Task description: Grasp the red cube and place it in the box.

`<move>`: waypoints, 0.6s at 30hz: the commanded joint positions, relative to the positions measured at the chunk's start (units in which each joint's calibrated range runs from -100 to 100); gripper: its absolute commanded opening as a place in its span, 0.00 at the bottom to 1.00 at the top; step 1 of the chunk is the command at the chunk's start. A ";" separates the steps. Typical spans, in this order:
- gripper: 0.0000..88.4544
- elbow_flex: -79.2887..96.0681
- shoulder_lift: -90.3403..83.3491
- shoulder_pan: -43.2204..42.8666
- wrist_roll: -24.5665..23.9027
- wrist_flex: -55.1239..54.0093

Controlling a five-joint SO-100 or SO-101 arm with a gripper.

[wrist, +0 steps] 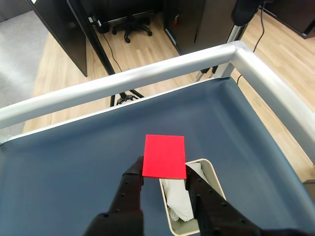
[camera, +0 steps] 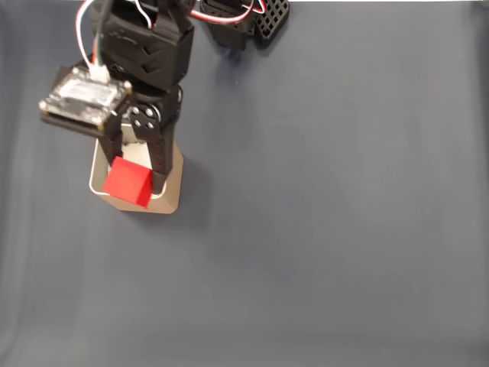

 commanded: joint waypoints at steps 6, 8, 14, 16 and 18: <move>0.09 6.57 -7.83 2.52 1.07 -1.22; 0.09 9.39 -9.39 2.73 1.32 -2.29; 0.09 17.32 -14.06 2.73 1.76 -5.16; 0.09 19.24 -15.36 2.73 1.81 -5.65; 0.09 20.88 -16.48 2.94 1.90 -5.82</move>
